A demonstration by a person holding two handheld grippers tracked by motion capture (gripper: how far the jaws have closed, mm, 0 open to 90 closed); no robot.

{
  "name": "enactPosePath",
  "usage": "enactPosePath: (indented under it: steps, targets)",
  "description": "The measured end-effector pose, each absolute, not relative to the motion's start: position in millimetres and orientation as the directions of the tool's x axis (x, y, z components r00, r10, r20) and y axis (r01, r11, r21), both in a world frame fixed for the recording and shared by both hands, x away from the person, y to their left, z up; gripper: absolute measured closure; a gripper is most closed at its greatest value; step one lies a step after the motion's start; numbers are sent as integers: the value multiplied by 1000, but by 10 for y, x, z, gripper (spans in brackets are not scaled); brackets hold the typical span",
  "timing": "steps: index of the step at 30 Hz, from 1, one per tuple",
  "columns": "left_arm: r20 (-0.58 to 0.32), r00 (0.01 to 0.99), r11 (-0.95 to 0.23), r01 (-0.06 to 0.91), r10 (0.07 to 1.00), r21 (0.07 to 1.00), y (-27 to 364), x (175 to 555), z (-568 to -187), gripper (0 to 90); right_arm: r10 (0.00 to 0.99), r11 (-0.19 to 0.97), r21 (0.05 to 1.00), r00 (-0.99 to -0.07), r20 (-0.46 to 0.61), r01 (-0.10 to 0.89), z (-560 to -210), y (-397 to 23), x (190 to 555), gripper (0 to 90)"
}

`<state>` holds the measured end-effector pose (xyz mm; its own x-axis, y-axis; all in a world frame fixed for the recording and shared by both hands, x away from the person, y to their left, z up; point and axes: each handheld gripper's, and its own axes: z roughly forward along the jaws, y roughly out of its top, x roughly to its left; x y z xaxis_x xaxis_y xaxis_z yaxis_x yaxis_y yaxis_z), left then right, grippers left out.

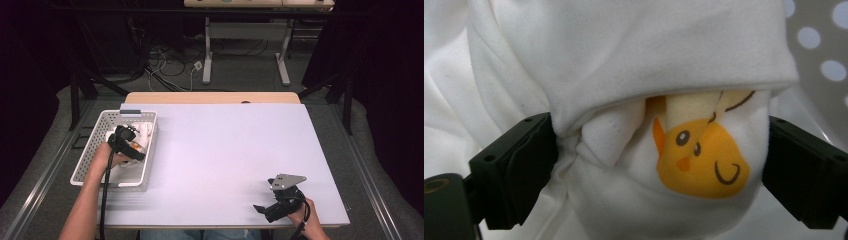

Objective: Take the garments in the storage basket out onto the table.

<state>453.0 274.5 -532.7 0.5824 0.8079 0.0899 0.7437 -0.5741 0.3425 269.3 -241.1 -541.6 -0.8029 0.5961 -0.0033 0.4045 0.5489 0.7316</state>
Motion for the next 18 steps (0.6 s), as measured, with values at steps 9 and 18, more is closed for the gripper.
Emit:
enactPosePath:
  steps: [9, 18]
  targets:
    - [105, 541, -539, 759, 834, 365, 2778, 4513, -5313, 239, 585, 549, 741, -811, -11, 386, -5414, -2399, 2689, 0]
    - [170, 535, -556, 738, 828, 383, 2810, 4465, -5296, 525, 585, 557, 735, -811, -16, 387, -5418, -2388, 2688, 0]
